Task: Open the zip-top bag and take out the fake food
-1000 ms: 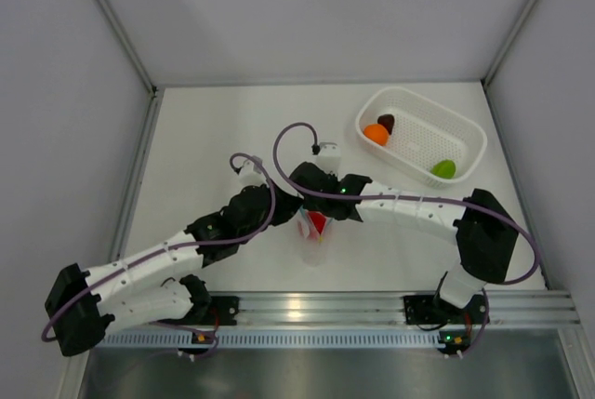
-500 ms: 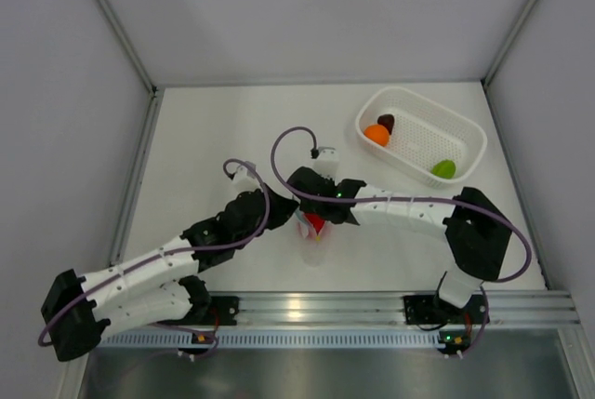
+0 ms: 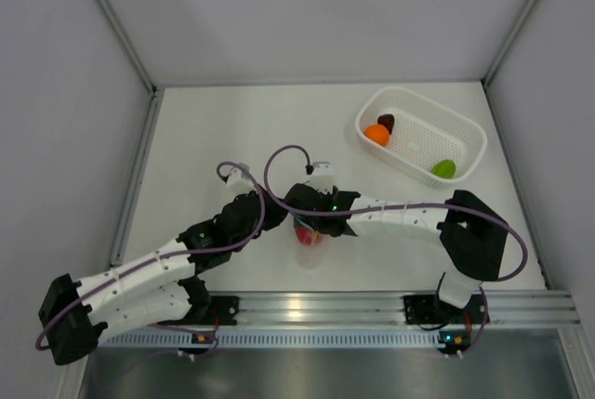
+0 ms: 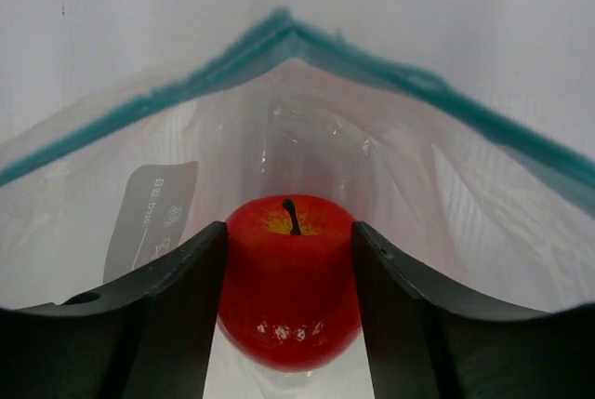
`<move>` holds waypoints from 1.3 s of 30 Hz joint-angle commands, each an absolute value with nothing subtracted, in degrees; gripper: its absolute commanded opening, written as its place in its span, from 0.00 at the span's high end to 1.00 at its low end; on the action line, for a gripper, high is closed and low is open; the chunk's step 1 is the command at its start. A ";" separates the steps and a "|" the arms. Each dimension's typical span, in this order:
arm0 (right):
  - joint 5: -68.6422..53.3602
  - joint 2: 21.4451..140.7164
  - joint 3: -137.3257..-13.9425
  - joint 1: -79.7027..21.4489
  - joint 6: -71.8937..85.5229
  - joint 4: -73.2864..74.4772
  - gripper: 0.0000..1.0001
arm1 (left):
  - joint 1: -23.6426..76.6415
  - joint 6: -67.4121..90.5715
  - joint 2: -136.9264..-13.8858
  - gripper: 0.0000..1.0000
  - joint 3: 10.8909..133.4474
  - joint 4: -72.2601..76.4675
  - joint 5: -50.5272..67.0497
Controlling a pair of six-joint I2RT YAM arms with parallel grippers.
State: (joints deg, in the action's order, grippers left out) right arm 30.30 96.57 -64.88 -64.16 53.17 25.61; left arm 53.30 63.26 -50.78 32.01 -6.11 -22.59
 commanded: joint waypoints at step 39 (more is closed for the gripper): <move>26.98 95.45 -60.64 -70.93 53.35 25.57 0.48 | 53.61 61.35 -50.01 1.00 30.94 -5.54 -24.17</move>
